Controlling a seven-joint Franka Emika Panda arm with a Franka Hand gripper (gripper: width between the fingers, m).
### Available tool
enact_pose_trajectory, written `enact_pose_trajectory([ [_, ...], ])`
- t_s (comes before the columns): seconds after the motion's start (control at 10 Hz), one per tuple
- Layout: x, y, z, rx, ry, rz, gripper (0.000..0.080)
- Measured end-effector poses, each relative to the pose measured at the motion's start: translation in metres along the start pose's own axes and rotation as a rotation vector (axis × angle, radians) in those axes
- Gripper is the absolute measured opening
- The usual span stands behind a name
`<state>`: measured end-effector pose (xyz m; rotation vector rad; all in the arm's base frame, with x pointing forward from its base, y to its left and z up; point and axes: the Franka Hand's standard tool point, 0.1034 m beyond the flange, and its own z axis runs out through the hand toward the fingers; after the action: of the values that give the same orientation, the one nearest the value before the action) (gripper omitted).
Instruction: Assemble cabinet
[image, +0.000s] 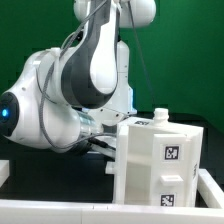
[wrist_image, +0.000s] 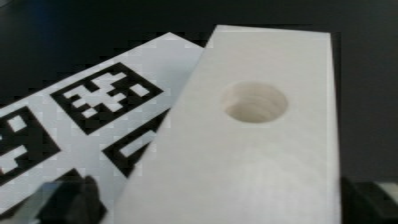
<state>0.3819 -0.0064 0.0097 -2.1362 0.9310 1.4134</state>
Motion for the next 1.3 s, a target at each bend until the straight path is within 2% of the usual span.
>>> enact_pose_trajectory([
  [0.4,-0.001,0.000,-0.002,-0.003,-0.001,-0.005,0.0560],
  [0.5,-0.006,-0.001,-0.013,0.000,0.009,-0.021,0.0560],
  [0.7,-0.032,0.004,-0.059,0.015,0.022,-0.117,0.0560],
  [0.8,-0.037,0.009,-0.080,0.023,0.071,-0.174,0.0560],
  [0.9,-0.051,0.010,-0.104,0.002,0.147,-0.227,0.0560],
  [1.0,-0.077,0.005,-0.124,-0.029,0.249,-0.279,0.0560],
  [1.1,-0.087,0.003,-0.122,-0.022,0.301,-0.274,0.0560],
  [1.3,-0.079,0.000,-0.127,-0.004,0.464,-0.287,0.0560],
])
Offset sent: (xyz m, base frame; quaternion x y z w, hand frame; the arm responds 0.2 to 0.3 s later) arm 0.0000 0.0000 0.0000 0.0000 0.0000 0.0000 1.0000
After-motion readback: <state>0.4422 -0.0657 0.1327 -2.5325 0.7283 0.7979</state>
